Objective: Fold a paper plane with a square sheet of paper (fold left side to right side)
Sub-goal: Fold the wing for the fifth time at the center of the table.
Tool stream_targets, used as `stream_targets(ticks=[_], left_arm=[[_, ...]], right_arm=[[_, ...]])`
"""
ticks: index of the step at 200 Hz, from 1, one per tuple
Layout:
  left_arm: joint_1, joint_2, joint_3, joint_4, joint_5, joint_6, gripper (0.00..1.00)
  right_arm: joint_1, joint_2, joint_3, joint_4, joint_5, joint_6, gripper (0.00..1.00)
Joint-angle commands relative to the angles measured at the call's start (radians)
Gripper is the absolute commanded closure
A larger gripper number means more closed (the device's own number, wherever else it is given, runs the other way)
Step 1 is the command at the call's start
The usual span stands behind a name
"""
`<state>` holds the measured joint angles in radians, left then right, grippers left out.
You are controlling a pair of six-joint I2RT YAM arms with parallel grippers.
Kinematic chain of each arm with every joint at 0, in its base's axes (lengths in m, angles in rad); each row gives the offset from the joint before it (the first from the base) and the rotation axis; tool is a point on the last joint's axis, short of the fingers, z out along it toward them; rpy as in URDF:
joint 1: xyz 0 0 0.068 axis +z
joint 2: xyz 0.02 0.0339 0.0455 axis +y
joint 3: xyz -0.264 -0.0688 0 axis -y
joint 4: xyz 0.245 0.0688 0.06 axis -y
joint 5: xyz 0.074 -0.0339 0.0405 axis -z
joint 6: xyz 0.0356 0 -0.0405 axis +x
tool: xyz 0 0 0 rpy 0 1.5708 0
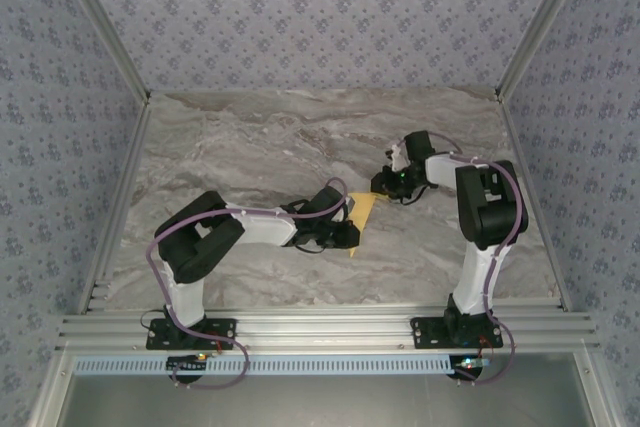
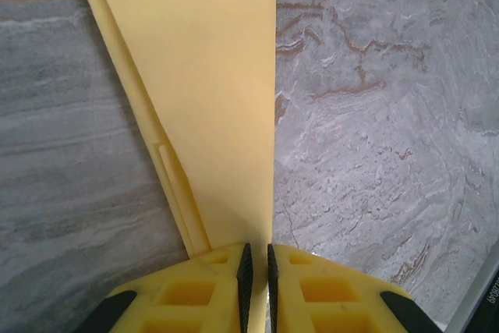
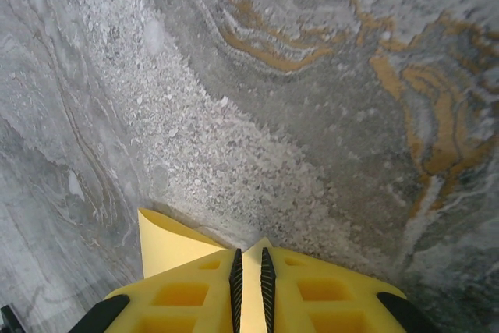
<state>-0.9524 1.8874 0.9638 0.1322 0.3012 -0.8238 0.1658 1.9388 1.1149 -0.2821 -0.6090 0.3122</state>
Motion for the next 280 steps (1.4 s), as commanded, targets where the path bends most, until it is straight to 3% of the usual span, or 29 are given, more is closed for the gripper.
stream_targets(ticks=[1,63,96,149,244,280], left_arm=[[-0.018,0.037,-0.020,-0.124,-0.005,-0.002,0.85],[-0.019,0.029,-0.015,-0.092,0.013,-0.014,0.85],[-0.019,0.029,-0.013,-0.089,0.012,-0.016,0.84],[-0.019,0.018,-0.010,-0.092,0.010,-0.017,0.84],[-0.019,-0.152,-0.020,-0.081,0.033,-0.003,0.78],[-0.035,-0.142,0.003,-0.072,0.058,-0.010,0.77]], right_arm=[[-0.034,0.009,0.041,0.008,0.075,-0.027,0.80],[0.001,-0.238,-0.090,0.040,0.108,0.003,0.79],[0.073,-0.338,-0.222,0.118,0.009,0.096,0.78],[0.178,-0.254,-0.303,0.209,-0.007,0.205,0.78],[0.180,-0.137,-0.291,0.114,0.095,0.178,0.79],[0.181,-0.133,-0.290,0.113,0.101,0.178,0.79]])
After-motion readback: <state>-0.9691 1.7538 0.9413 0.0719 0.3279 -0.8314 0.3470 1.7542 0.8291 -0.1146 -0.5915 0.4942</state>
